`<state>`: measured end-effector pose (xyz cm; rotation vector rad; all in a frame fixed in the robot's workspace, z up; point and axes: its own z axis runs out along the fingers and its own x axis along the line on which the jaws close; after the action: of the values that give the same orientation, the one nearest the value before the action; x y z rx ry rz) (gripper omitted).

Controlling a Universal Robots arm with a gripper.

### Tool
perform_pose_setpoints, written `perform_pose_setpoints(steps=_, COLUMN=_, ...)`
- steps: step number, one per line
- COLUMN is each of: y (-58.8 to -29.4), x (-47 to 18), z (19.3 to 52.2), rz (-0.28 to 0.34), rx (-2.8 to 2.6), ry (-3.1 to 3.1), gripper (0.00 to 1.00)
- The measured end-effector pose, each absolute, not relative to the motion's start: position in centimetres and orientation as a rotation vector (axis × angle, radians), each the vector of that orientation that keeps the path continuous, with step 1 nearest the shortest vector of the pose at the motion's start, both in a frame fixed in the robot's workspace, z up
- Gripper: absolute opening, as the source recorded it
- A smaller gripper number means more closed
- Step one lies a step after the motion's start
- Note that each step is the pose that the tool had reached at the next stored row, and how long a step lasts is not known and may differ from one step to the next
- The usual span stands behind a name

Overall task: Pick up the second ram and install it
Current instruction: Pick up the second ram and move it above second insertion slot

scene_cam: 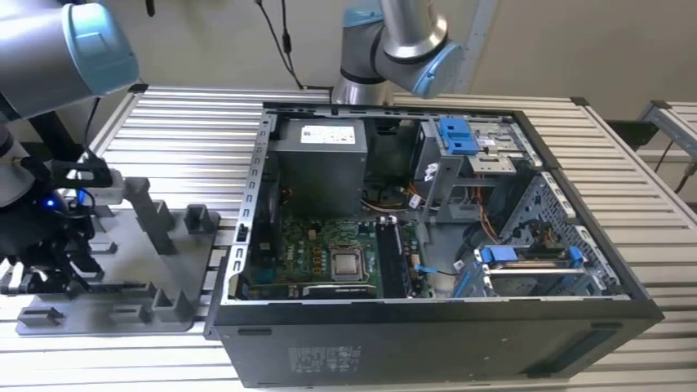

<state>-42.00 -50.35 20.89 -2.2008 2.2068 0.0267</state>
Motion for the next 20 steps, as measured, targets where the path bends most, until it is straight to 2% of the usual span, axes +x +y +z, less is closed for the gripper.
perform_pose_setpoints(steps=20, y=-50.5, x=-42.1, z=19.5, rz=0.022, rx=-2.232, ry=2.171, gripper=0.36)
